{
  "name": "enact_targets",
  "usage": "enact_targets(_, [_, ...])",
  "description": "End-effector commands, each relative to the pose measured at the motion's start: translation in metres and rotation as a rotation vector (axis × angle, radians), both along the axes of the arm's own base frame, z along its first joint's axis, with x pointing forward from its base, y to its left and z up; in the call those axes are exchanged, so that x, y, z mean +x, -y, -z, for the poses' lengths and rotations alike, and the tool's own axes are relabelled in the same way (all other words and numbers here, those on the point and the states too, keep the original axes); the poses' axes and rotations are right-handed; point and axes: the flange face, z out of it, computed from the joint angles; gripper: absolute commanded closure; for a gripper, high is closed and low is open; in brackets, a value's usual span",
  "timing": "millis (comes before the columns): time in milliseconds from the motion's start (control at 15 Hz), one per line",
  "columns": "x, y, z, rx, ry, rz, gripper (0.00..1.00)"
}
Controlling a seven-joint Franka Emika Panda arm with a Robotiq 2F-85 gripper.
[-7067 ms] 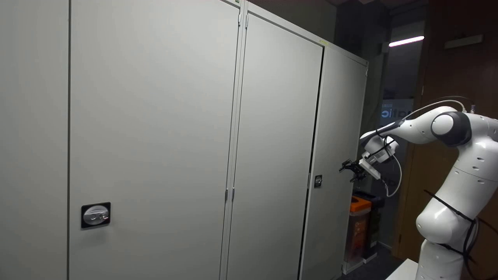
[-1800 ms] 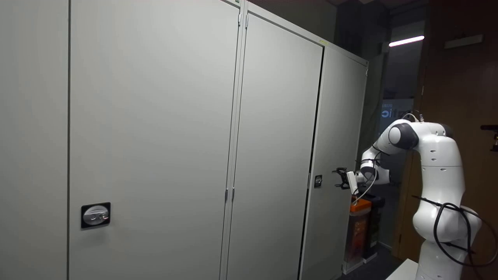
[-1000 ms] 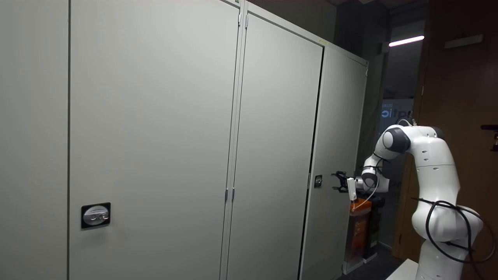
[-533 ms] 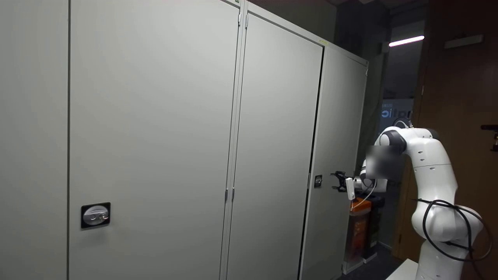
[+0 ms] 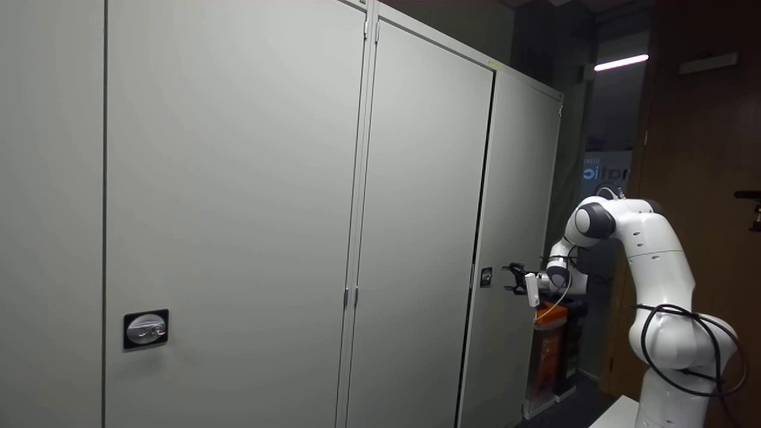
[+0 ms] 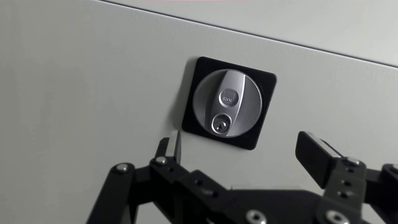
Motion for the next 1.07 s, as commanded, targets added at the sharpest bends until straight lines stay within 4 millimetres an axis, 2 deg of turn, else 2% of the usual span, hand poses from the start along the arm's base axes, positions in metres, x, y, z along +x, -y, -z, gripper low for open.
enact_targets(0, [0.014, 0.005, -0.002, 0.014, 0.032, 0.000, 0.00])
enact_targets(1000, [0.043, 0.004, 0.004, 0.021, 0.021, -0.021, 0.02])
